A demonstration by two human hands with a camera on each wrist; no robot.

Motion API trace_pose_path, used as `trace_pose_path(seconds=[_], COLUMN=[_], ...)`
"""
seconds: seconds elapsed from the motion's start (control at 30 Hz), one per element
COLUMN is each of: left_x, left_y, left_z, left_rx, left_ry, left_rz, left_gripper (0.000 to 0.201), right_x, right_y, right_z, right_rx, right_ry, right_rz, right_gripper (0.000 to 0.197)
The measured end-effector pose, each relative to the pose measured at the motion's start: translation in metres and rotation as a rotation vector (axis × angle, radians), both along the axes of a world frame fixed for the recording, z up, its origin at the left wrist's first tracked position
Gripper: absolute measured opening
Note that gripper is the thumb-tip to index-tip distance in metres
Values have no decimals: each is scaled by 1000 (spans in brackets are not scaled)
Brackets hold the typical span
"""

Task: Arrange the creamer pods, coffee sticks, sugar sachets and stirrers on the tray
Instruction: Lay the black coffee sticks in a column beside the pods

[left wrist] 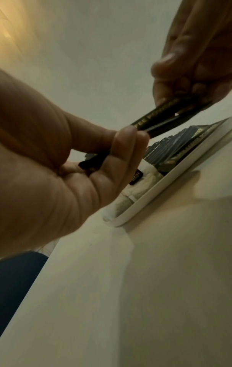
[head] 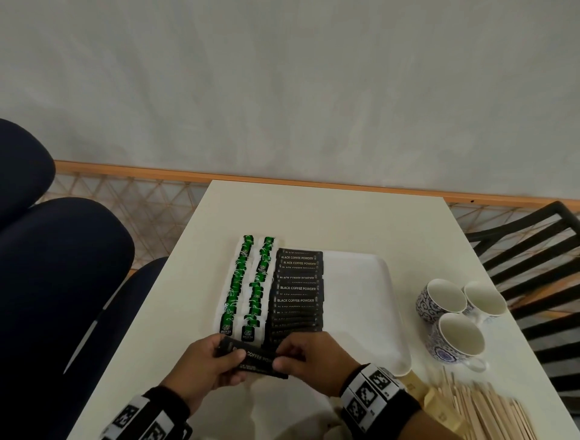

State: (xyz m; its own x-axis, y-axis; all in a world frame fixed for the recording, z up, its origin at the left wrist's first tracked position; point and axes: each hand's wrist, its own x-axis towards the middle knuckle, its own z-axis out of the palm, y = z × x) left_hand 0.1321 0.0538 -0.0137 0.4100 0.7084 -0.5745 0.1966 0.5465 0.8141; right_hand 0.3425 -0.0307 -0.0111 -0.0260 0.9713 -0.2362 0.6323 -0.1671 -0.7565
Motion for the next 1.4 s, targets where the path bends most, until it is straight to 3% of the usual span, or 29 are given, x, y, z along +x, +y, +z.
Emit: trace_pose_path(seconds=[0.2, 0.4, 0.47, 0.6, 0.73, 1.07, 1.17, 1.3, 1.4], left_x=[11, -2, -7, -12, -14, -11, -6, 5, 15], left_y=[-5, 0, 0, -2, -3, 0, 0, -2, -4], left_z=[3, -4, -7, -8, -8, -8, -8, -5, -2], left_rx=[23, 37, 19, 4, 19, 94, 68, 85, 125], left_ry=[30, 102, 135, 198, 229, 210, 164, 116, 81], left_rz=[-70, -27, -41, -140, -178, -139, -112, -84, -94], left_gripper=[11, 8, 9, 10, 9, 13, 17, 16, 16], right_x=[6, 36, 41, 36, 28, 17, 14, 11, 12], right_y=[-3, -4, -6, -11, -11, -6, -7, -9, -13], right_z=[-3, -10, -13, -27, -37, -31, -22, -4, 0], right_rx=[-36, -4, -34, -79, -85, 61, 133, -36, -126], right_ry=[-37, -191, -225, -243, -276, -434, -303, 6, 199], right_rz=[-11, -253, -244, -212, -220, -214, -188, -84, -103], right_gripper=[18, 11, 20, 8, 12, 15, 16, 12, 10])
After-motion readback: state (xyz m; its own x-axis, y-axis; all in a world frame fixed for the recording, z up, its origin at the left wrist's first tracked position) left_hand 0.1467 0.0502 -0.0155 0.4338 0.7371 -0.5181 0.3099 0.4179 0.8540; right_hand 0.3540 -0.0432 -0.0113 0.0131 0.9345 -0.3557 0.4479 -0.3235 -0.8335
